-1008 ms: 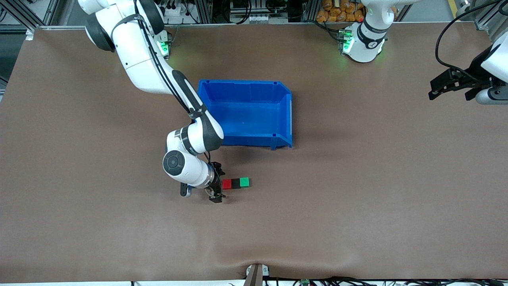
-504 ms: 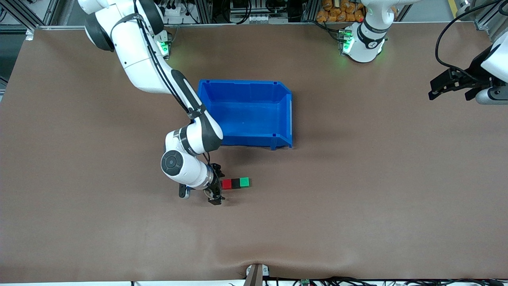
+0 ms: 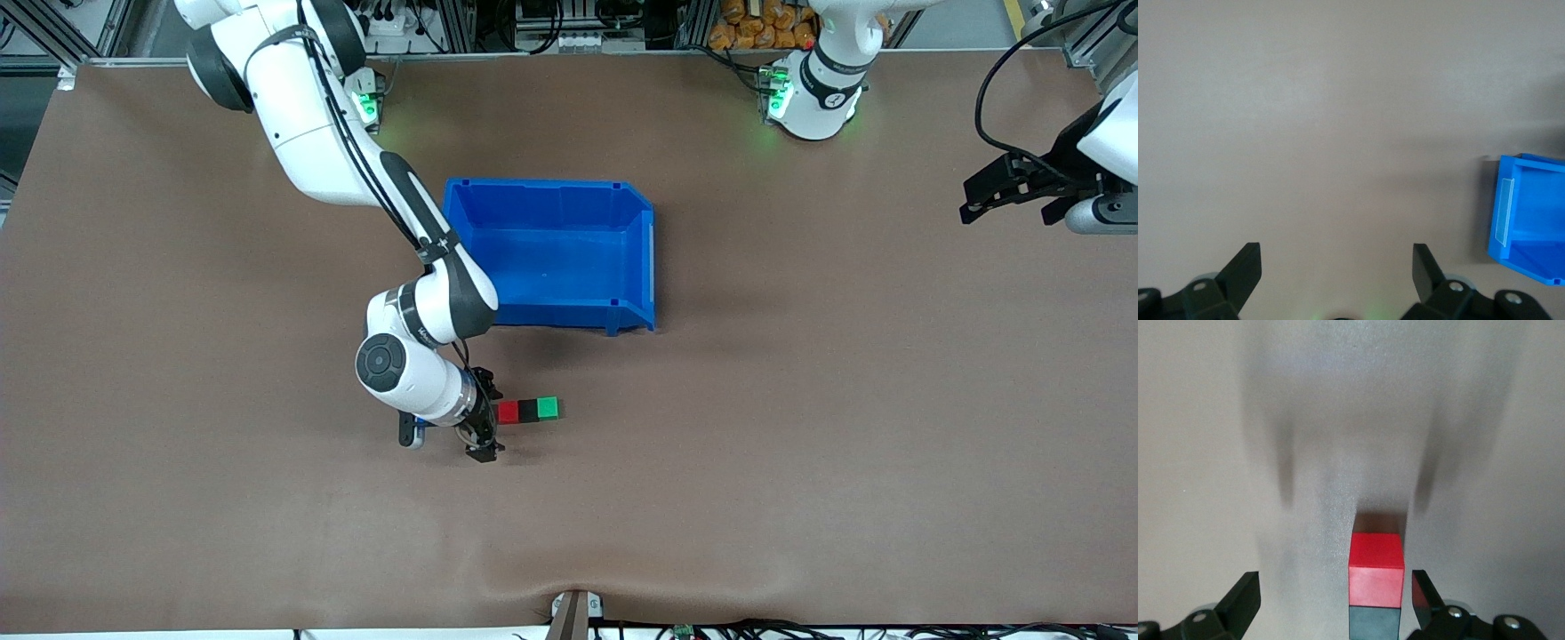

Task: Attach green and red cubes to black cube
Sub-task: 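Lower the red cube against the black cube's free side with the right gripper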

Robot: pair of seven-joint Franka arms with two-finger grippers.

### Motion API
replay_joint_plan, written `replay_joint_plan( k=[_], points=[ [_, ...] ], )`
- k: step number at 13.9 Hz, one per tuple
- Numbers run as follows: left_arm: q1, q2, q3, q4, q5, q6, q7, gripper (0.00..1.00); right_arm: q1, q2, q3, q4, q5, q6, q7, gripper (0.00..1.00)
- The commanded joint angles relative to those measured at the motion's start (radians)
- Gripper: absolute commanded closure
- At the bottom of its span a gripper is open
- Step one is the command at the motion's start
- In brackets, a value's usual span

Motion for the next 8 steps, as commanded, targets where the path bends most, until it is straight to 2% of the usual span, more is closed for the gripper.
replay_joint_plan(
  k=[1, 8],
  points=[
    [0.001, 0.009, -0.003, 0.023, 0.008, -0.018, 0.008, 0.00, -0.002, -0.020, 0.003, -0.010, 0.018, -0.031, -0.018, 0.00],
    [0.004, 0.009, -0.003, 0.021, 0.008, -0.018, 0.014, 0.00, -0.005, -0.040, -0.008, -0.010, 0.003, -0.101, -0.023, 0.00]
  ],
)
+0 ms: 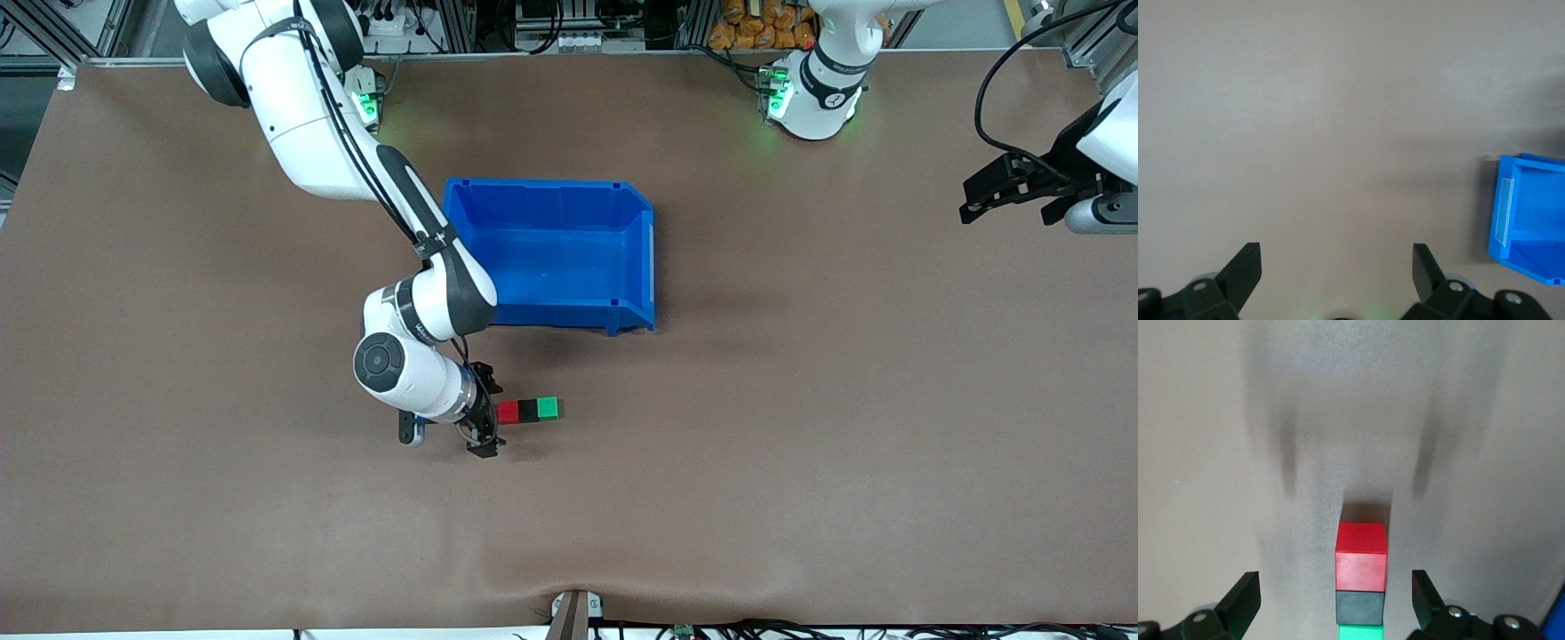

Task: Attach green and red cubes to black cube
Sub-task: 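Lower the red cube against the black cube's free side with the right gripper, then open the right gripper and release the red cube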

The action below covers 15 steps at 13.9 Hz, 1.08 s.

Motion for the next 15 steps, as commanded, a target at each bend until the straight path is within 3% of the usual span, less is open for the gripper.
replay_joint_plan(
  k=[1, 15],
  points=[
    [0.004, 0.009, -0.003, 0.021, 0.008, -0.018, 0.016, 0.00, -0.005, -0.022, -0.006, -0.010, 0.003, -0.056, -0.021, 0.00],
    [0.004, 0.009, -0.003, 0.021, 0.008, -0.018, 0.011, 0.00, -0.053, -0.111, -0.052, -0.002, -0.013, -0.244, -0.248, 0.00]
  ],
)
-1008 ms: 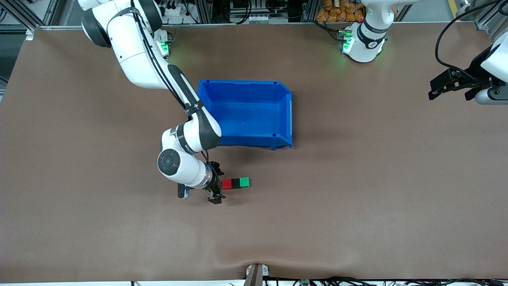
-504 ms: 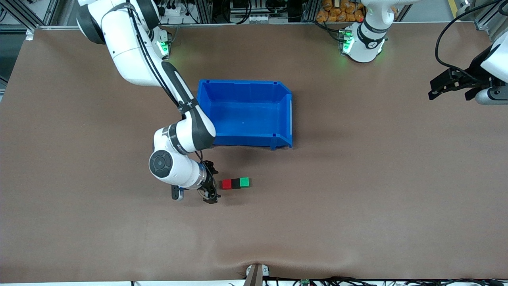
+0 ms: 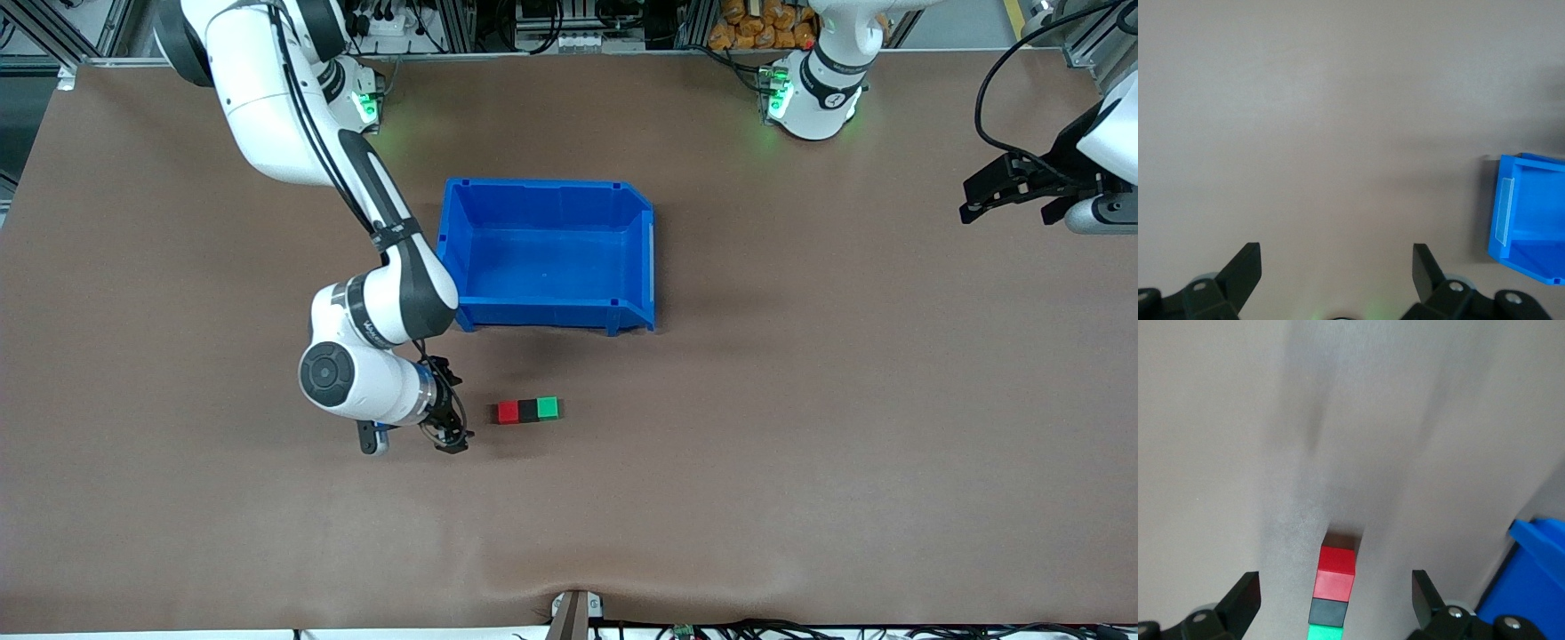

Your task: Attach green and red cubes to black cube

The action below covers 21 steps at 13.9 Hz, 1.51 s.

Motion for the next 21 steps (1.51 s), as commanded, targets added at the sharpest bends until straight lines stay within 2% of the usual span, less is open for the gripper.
replay_joint_plan(
  k=[1, 8, 12, 16, 21],
  points=[
    [0.004, 0.009, -0.003, 0.021, 0.008, -0.017, 0.008, 0.00, -0.016, -0.036, 0.006, -0.010, -0.010, -0.038, -0.069, 0.00],
    [0.000, 0.009, -0.003, 0.023, 0.008, -0.017, 0.014, 0.00, -0.021, -0.084, -0.051, -0.010, -0.012, -0.121, -0.226, 0.00],
    [-0.008, 0.008, -0.016, 0.023, 0.010, -0.017, 0.001, 0.00, -0.036, -0.095, -0.091, -0.009, -0.004, -0.227, -0.394, 0.00],
    [0.000, 0.009, -0.014, 0.023, 0.008, -0.017, 0.014, 0.00, -0.100, -0.127, -0.089, 0.016, 0.000, -0.308, -0.470, 0.00],
    [-0.002, 0.008, -0.014, 0.023, 0.008, -0.017, 0.010, 0.00, -0.111, -0.139, -0.094, 0.017, -0.010, -0.353, -0.556, 0.00]
  ],
)
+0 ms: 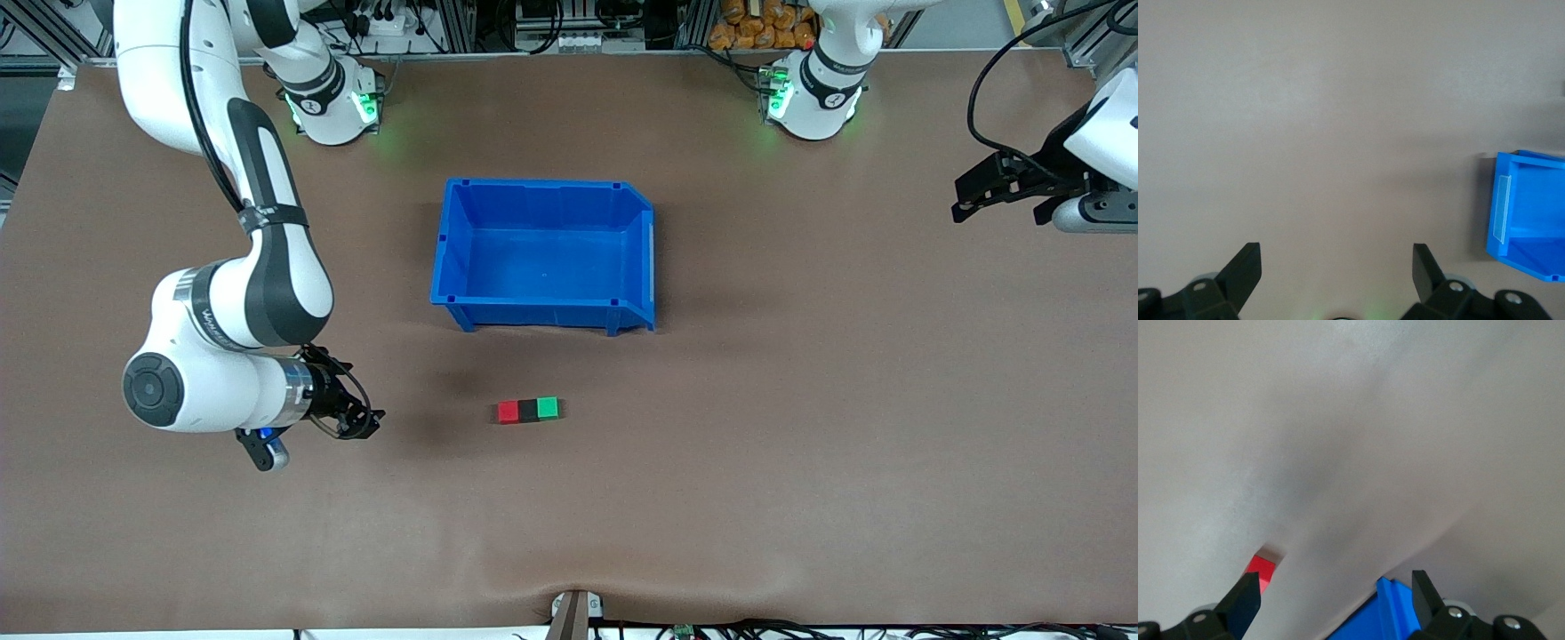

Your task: Attach green and red cubes to black cube

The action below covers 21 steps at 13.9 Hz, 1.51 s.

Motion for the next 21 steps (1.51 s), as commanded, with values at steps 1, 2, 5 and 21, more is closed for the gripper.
replay_joint_plan(
  k=[1, 2, 5, 21],
  points=[
    [0.000, 0.008, -0.002, 0.024, 0.010, -0.017, 0.005, 0.00, -0.006, -0.014, 0.004, -0.004, -0.011, -0.024, -0.055, 0.00],
    [0.000, 0.008, -0.002, 0.023, 0.010, -0.017, 0.005, 0.00, -0.013, -0.017, 0.003, -0.004, -0.011, -0.032, -0.077, 0.00],
    [0.005, 0.008, 0.001, 0.023, 0.008, -0.017, 0.016, 0.00, -0.018, -0.062, -0.011, -0.007, -0.034, -0.035, -0.204, 0.00],
    [0.023, 0.008, 0.006, 0.023, 0.005, -0.017, 0.018, 0.00, -0.073, -0.125, -0.025, -0.009, -0.166, -0.081, -0.515, 0.00]
  ],
)
